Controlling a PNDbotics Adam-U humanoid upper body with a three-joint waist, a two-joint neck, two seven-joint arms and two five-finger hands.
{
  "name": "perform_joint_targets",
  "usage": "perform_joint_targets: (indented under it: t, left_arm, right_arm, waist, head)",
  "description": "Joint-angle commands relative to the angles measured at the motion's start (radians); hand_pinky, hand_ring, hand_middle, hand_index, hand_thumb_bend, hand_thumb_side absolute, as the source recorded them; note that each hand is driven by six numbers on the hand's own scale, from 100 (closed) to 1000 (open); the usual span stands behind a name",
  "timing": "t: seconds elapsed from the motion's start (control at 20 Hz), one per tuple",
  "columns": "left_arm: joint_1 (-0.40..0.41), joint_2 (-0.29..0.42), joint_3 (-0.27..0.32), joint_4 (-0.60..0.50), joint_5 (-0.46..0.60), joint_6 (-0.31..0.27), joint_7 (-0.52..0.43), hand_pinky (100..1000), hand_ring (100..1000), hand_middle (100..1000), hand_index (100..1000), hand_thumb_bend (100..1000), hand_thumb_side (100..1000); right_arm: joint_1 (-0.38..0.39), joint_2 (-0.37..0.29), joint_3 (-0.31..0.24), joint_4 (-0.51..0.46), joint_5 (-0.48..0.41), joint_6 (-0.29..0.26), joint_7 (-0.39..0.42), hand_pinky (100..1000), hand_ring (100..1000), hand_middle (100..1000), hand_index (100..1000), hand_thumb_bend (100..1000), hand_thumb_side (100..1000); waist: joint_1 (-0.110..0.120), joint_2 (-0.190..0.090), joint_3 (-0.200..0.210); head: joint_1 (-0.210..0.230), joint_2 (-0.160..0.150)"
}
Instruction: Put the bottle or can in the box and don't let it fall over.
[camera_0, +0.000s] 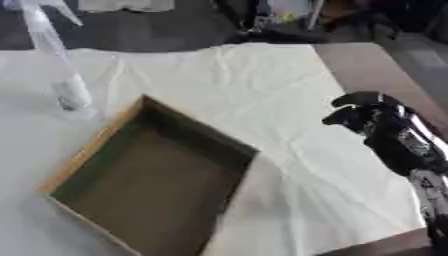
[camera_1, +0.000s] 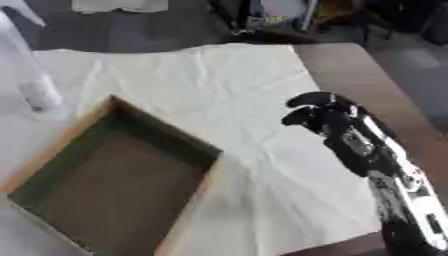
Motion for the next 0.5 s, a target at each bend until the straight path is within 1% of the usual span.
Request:
perform_joint_targets:
  t: [0.05,0.15,0.3,0.35,0.4,0.5]
  left_arm:
    - [-0.011,0.114,0.011,-0.015,-0.048,-0.016,0.013,889,910,819,873,100,594]
    - [-0.026,0.148,0.019,-0.015,-0.082,-0.012,-0.003,876,900,812,869,100,582]
    - [-0.054,0.187,0.032,-0.015,-0.142,0.009,-0.073,867,893,810,868,100,585]
    - [-0.063,0.201,0.032,-0.015,-0.164,0.014,-0.108,867,893,811,871,100,581]
    - [-0.072,0.216,0.03,-0.015,-0.185,0.018,-0.149,868,898,816,874,100,600]
    - [-0.094,0.245,0.02,-0.015,-0.228,0.023,-0.26,871,894,822,877,100,624]
  right_arm:
    - [0.003,-0.034,-0.013,-0.023,-0.004,0.004,-0.007,829,736,779,818,100,541]
    - [0.006,-0.036,-0.014,-0.023,-0.005,0.004,-0.009,829,736,778,818,100,539]
    - [0.014,-0.041,-0.016,-0.023,-0.008,-0.001,-0.012,829,736,778,818,100,535]
    - [0.017,-0.042,-0.017,-0.023,-0.009,-0.004,-0.013,829,736,778,818,100,534]
    - [0.021,-0.044,-0.019,-0.023,-0.009,-0.007,-0.015,829,736,778,818,100,534]
    - [0.027,-0.046,-0.02,-0.023,-0.008,-0.012,-0.017,828,735,778,817,100,529]
  waist:
    - [0.006,-0.023,0.007]
    - [0.007,-0.027,0.013]
    - [0.008,-0.034,0.02]
    - [0.008,-0.037,0.022]
    - [0.009,-0.039,0.024]
    - [0.011,-0.043,0.028]
  head:
    - [-0.015,0.011]
    - [-0.026,0.018]
    - [-0.04,0.021]
    - [-0.044,0.023]
    - [-0.047,0.025]
    - [-0.051,0.027]
